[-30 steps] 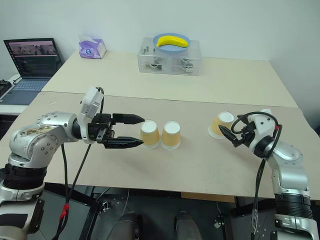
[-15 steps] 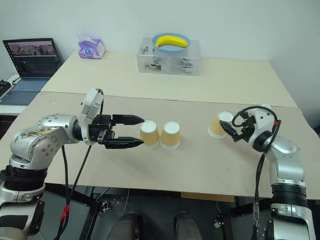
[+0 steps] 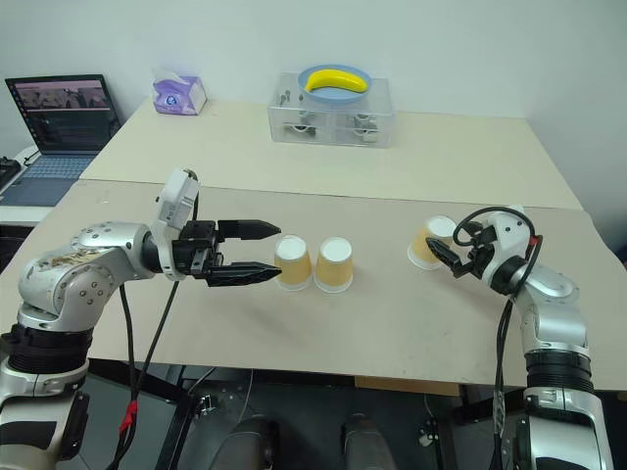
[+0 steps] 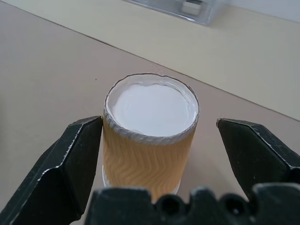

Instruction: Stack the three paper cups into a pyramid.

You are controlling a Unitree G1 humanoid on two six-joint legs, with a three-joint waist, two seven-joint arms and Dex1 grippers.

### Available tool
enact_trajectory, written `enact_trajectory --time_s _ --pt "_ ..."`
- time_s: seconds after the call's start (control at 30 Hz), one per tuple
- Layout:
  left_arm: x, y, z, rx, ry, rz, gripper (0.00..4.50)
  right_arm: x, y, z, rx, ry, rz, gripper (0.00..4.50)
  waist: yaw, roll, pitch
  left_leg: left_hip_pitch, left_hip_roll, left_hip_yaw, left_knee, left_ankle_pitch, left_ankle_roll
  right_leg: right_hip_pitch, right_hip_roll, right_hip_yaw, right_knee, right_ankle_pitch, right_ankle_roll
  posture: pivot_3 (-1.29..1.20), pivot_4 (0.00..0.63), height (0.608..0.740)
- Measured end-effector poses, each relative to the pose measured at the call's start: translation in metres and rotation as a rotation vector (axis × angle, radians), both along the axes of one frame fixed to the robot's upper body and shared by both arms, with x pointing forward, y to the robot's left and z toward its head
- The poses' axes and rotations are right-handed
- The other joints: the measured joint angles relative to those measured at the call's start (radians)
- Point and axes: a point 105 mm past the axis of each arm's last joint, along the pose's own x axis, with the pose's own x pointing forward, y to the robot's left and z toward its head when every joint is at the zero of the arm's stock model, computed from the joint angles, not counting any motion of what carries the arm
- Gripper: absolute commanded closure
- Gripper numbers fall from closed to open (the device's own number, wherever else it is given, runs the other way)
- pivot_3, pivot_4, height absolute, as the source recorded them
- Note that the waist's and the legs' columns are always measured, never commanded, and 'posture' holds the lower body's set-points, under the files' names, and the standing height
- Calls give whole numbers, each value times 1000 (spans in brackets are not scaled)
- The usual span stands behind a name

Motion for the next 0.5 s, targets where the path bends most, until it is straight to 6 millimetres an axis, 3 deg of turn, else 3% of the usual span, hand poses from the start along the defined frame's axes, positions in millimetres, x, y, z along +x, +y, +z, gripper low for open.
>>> enact_trajectory --time_s 0.1,0.23,0.47,0.5 --pt "0 0 0 0 0 2 0 0 0 -1 -1 3 4 691 0 0 0 0 0 0 0 0 0 0 0 0 0 0 0 0 150 694" --pt "0 0 0 -1 0 2 0 2 0 0 -3 -5 9 1994 0 0 0 0 0 0 0 0 0 0 0 0 0 0 0 0 150 694" --pt "-3 9 -13 56 22 7 0 8 2 5 3 -28 5 1994 -5 0 0 0 0 0 -1 0 0 -1 0 0 0 0 0 0 150 694" --pt "0 20 -28 116 33 40 0 9 2 5 5 -31 6 1994 -6 1 1 0 0 0 -1 0 0 -1 0 0 0 0 0 0 150 694"
